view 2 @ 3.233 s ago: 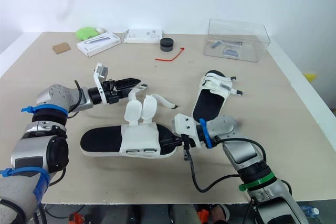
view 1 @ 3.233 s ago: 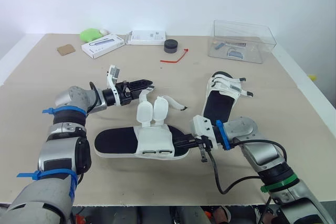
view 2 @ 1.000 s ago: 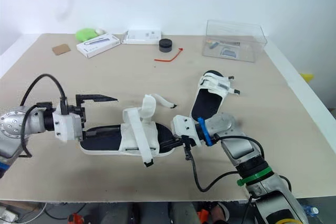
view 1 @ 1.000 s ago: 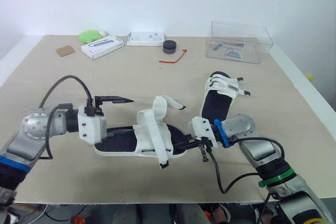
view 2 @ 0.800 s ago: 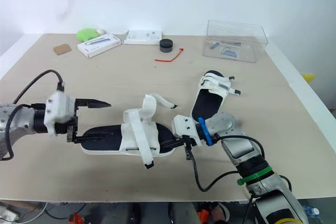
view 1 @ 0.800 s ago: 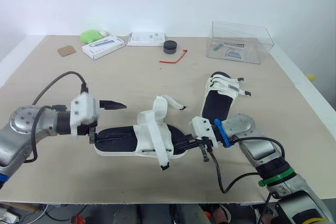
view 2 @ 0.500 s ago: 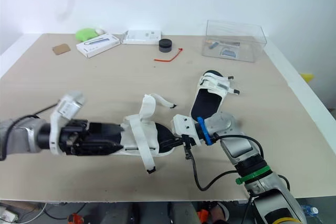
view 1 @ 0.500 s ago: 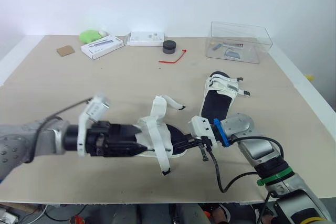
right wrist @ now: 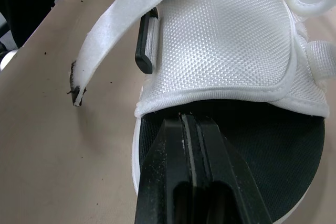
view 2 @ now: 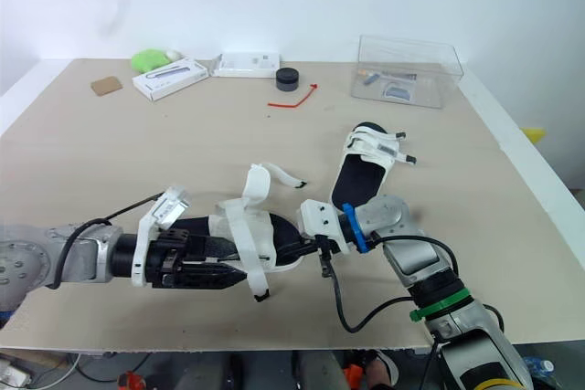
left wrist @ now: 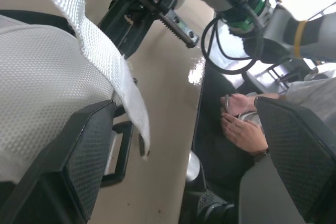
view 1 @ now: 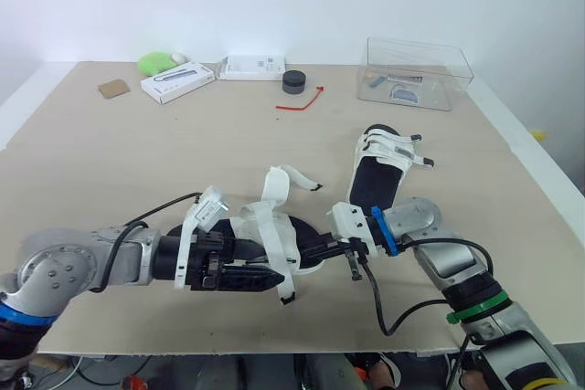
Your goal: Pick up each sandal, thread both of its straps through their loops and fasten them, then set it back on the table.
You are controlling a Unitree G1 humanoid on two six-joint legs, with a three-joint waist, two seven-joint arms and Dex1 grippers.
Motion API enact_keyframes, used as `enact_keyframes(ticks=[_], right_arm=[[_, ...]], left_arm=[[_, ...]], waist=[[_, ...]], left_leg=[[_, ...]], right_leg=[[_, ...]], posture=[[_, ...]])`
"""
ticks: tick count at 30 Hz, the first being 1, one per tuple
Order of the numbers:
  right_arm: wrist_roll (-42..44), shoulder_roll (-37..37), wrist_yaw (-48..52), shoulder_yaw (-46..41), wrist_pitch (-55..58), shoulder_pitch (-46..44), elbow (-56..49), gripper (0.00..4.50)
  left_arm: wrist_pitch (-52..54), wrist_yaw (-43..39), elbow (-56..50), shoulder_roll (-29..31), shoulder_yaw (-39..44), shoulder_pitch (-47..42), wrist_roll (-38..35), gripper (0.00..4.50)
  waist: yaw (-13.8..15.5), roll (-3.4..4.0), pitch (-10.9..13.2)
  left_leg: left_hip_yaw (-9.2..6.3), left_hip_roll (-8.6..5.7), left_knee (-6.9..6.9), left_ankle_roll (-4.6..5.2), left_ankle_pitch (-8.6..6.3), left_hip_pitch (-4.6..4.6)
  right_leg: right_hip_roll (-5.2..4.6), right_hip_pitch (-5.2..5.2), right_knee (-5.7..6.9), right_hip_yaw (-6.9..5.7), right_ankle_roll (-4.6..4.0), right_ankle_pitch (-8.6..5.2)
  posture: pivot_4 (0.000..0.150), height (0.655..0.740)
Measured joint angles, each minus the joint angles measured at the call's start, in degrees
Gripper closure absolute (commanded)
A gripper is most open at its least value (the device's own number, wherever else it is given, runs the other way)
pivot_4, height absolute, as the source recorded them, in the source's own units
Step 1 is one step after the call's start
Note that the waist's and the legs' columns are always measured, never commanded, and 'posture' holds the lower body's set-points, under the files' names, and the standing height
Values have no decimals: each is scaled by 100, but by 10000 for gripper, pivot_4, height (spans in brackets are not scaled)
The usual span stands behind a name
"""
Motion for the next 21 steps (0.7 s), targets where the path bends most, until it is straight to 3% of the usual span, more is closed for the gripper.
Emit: enact_keyframes(ticks=[8, 11, 14, 15, 19, 21], right_arm=[[-28, -6, -45, 0, 26, 1, -10, 45000], [-31, -6, -46, 0, 28, 1, -11, 45000], [-32, -6, -43, 0, 27, 2, -12, 45000], [-32, -6, -43, 0, 27, 1, -12, 45000], [-34, -8, -42, 0, 26, 1, -9, 45000], [-35, -7, -45, 0, 26, -1, -9, 45000]], left_arm=[[188, -1, 310, -682, -125, -323, 674, 1232], [246, -25, 329, -839, -153, -365, 896, 9939], [249, -38, 440, -1001, -172, -381, 1213, 24892], [249, -40, 446, -1016, -172, -382, 1244, 26398], [262, -138, 664, -1223, -173, -523, 1530, 43873], [382, -157, 890, -1333, -106, -634, 1479, 44820]], waist=[[-1, -1, -1], [-1, -1, -1], [-1, -1, -1], [-1, -1, -1], [-1, -1, -1], [-1, -2, -1]], left_leg=[[-12, -4, 0, -11, 11, 2], [-13, -3, 0, -11, 11, 2], [-14, -3, 0, -11, 11, 2], [-14, -3, 0, -11, 11, 1], [-14, -3, 0, -11, 11, 1], [-15, -3, 0, -11, 11, 1]], right_leg=[[0, 6, 0, 0, -1, 8], [0, 7, 0, 1, -1, 8], [0, 6, 0, 1, -1, 8], [0, 6, 0, 0, -2, 8], [-1, 7, -1, 0, -1, 8], [0, 7, -1, 0, -1, 8]], posture=[[1500, 7400], [1500, 7400], [1500, 7400], [1500, 7400], [1500, 7400], [1500, 7400]])
